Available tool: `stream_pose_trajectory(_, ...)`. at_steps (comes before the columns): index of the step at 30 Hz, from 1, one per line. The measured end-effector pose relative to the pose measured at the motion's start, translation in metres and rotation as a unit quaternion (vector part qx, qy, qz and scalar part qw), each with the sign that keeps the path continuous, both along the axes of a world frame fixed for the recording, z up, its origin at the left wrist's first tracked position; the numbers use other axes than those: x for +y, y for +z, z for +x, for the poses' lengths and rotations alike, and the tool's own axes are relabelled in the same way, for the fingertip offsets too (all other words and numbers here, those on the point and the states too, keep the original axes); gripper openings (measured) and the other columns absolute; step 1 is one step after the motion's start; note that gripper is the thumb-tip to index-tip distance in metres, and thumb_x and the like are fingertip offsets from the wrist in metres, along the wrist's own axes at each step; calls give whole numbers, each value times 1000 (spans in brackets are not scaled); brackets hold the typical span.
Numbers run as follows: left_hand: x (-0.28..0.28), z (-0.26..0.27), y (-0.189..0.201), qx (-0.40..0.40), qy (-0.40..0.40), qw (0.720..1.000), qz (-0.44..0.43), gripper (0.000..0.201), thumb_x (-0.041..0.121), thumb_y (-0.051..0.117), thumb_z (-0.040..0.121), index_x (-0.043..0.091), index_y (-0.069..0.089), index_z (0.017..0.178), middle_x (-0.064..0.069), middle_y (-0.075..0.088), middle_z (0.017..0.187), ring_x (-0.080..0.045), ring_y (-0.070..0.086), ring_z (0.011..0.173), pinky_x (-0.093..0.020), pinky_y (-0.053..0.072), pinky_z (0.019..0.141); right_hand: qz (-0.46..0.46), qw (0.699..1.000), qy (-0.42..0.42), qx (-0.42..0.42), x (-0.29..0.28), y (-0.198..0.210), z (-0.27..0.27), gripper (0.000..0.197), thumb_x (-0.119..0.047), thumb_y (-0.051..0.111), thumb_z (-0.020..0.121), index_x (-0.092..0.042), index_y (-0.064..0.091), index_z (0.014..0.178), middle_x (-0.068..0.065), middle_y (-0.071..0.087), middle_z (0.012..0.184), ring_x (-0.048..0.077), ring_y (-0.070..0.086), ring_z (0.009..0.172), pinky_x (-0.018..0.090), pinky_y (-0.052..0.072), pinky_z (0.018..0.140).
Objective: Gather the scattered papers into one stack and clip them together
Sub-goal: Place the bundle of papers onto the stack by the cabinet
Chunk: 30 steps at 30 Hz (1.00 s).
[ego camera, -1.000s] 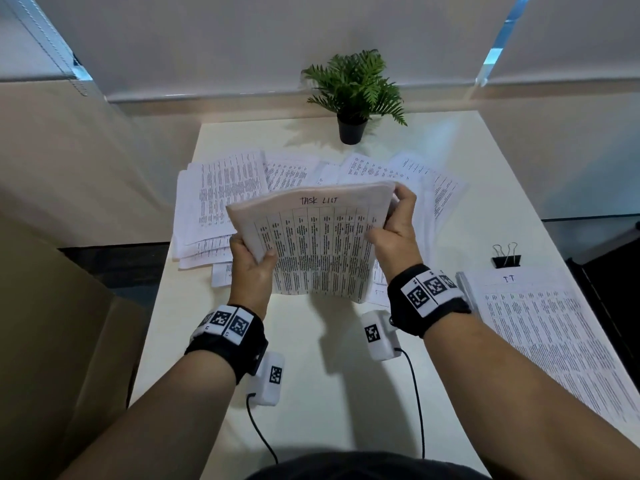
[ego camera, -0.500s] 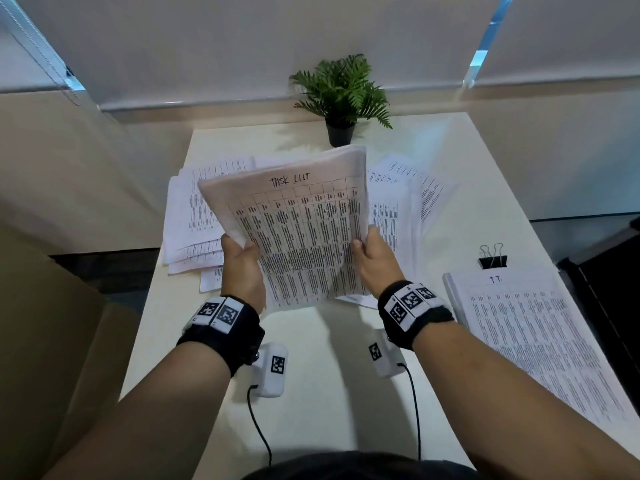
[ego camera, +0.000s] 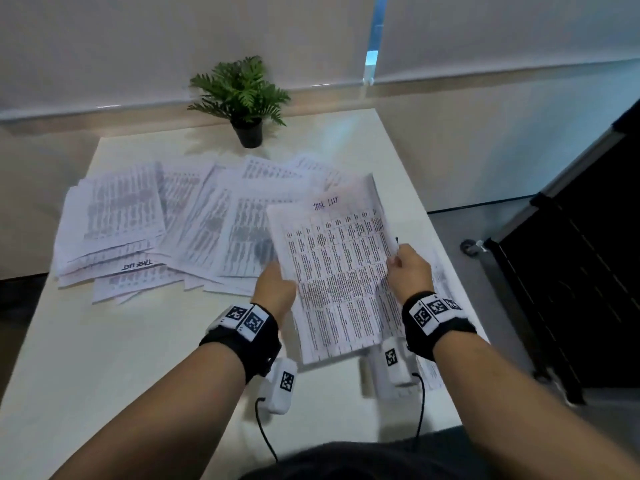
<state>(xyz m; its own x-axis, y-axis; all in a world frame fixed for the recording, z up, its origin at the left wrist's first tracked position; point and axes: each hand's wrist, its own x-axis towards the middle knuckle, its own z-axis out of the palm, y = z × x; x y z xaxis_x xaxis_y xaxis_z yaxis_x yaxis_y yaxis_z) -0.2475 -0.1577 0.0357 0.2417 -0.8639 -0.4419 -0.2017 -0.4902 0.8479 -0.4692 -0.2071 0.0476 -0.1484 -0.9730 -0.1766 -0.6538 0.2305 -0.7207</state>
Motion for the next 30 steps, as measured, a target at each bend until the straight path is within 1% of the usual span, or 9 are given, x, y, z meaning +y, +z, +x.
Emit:
stream_pose_trajectory(4, 0, -59, -20, -22, -66, 996, 61, 33, -1, 56, 83, 14, 65, 111, -13, 72, 104, -35, 68, 96, -45, 59, 82, 45, 997, -30, 48, 5, -23, -74, 29, 3, 44, 87, -10, 37, 62, 2, 41, 61, 22, 45, 66, 25, 35, 61)
stream_pose_trajectory(6, 0, -81, -33, -34, -86, 992, 80, 25, 1, 63, 82, 8, 68, 105, -15, 73, 103, -35, 69, 96, -48, 57, 87, 71, 996, -35, 49, 9, -31, -101, 14, 3, 43, 88, -4, 51, 79, 10, 52, 73, 28, 54, 75, 27, 40, 67)
stream_pose_trajectory(10, 3, -104, -61, -44, -101, 990, 90, 28, 13, 60, 65, 9, 71, 91, -15, 74, 96, -34, 71, 92, -51, 58, 83, 91, 995, -35, 22, 23, -43, -130, 35, 4, 38, 92, -9, 58, 117, 12, 60, 91, 29, 57, 83, 29, 43, 73)
stream_pose_trajectory(14, 8, -118, -56, -80, -110, 986, 95, 13, 7, 58, 73, 18, 63, 79, -17, 72, 94, -36, 70, 89, -48, 59, 80, 89, 995, -26, 44, 28, -63, -139, 31, 9, 38, 85, -6, 60, 100, 21, 64, 93, 37, 60, 86, 29, 46, 71)
stream_pose_trajectory(17, 9, -121, -56, -102, -109, 984, 98, 19, 2, 58, 78, 17, 59, 89, -16, 71, 96, -36, 70, 85, -48, 60, 76, 63, 994, -12, 90, 25, -71, -140, 34, 14, 36, 76, -12, 58, 83, 13, 49, 85, 30, 51, 75, 28, 43, 67)
stream_pose_trajectory(19, 8, -120, -63, -98, -95, 986, 92, 39, 5, 61, 78, 11, 49, 115, -16, 69, 103, -37, 69, 88, -51, 59, 76, 51, 992, -2, 117, 24, -72, -137, 45, 11, 40, 80, -11, 60, 114, 11, 44, 98, 31, 51, 92, 34, 46, 85)
stream_pose_trajectory(21, 8, -119, -66, -100, -99, 986, 93, 49, 4, 63, 78, 11, 42, 122, -14, 68, 103, -34, 68, 88, -51, 59, 75, 74, 989, 14, 129, 24, -73, -135, 66, 9, 42, 84, -20, 38, 143, 10, 42, 115, 30, 43, 108, 35, 37, 98)
stream_pose_trajectory(27, 10, -116, -62, -56, -81, 989, 107, 52, 8, 65, 82, 13, 38, 126, -12, 59, 104, -36, 65, 92, -45, 59, 77, 94, 975, 35, 199, 22, -65, -122, 70, 1, 59, 80, -20, 34, 141, 8, 35, 140, 32, 36, 121, 43, 38, 101)
stream_pose_trajectory(30, 1, -90, -53, -71, -39, 992, 96, 55, 13, 63, 84, 15, 38, 134, -15, 57, 118, -38, 63, 105, -46, 54, 91, 50, 970, 72, 229, 12, -50, -90, 75, 1, 59, 77, -23, 31, 143, 2, 30, 145, 28, 32, 128, 43, 32, 106)
